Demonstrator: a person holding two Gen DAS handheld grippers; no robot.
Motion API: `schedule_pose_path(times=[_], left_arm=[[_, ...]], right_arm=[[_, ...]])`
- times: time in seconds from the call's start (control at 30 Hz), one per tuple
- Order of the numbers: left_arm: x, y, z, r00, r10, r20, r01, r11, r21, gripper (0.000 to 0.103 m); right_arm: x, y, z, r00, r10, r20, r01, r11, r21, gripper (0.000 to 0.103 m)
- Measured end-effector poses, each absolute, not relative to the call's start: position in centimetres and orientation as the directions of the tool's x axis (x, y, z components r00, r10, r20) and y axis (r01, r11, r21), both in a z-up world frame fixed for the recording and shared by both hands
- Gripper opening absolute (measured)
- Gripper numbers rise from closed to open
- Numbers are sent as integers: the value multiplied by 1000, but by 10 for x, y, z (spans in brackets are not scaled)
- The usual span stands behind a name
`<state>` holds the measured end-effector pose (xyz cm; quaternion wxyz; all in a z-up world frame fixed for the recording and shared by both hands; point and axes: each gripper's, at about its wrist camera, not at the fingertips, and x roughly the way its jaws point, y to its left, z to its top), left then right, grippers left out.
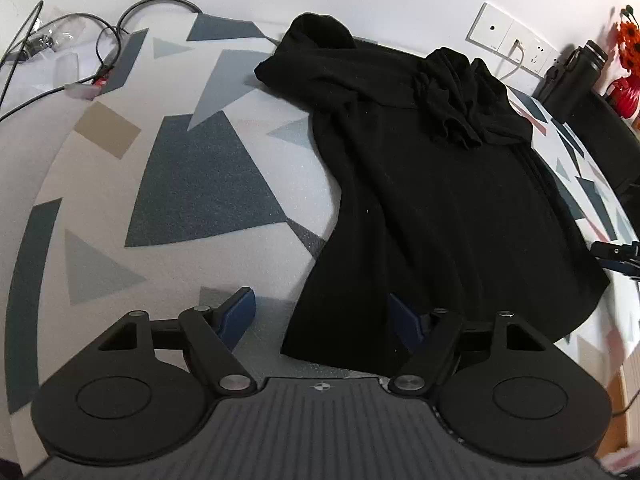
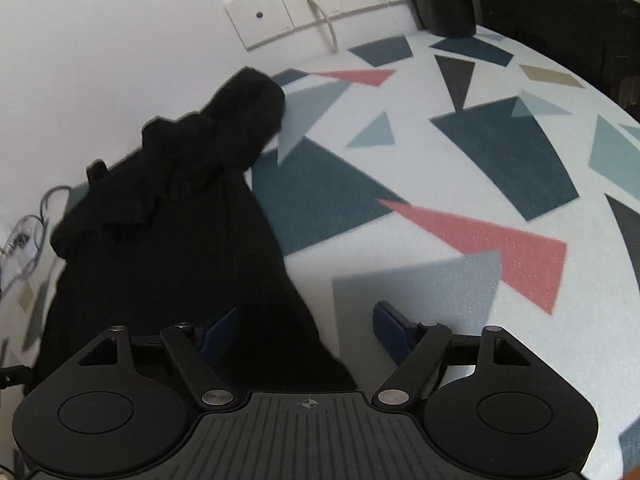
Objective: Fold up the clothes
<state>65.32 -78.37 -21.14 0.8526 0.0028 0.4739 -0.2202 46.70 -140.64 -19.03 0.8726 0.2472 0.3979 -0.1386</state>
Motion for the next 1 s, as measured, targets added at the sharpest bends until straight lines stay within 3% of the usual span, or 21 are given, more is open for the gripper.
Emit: schedule_pose_path(times=[0.07,0.1,0.13,0.17,0.2,0.23,0.47,0.77,1.0], left_arm=[[648,-789,-213,482,-337,-809,377,913,-156,63],[646,-791,-212,498,-309,-810,373,920,-122,50],[645,-792,-211,513,-292,-807,371,923,-99,40],[645,-787,-210,508,-315,-802,363,922,-132,13],[646,-783,-208,503,-337,-796,355,920,-166,8],[647,-778,-206,498,-359,-789,345,917,-199,8],[616,-745,-182,553,-402,-729,247,915,-318,8],[578,-775,-205,378,-427,-821,392,878,-276,8],[577,-769,-208,257,-447,-857,363,866,-344,12]], right_arm=[[468,-1396,-189,630,-77,-773,441,855,274,52],[469,-1392,-188,621,-91,-779,438,864,248,46],[468,-1388,-187,613,-100,-784,436,870,230,33],[466,-1387,-185,610,-87,-788,440,864,245,19],[463,-1388,-185,610,-61,-790,448,849,281,11],[460,-1389,-186,611,-34,-791,456,832,317,5],[434,-1396,-161,664,-108,-740,510,789,342,3],[395,-1400,-169,577,-176,-798,604,749,272,3],[369,-1391,-177,498,-195,-845,646,734,211,3]])
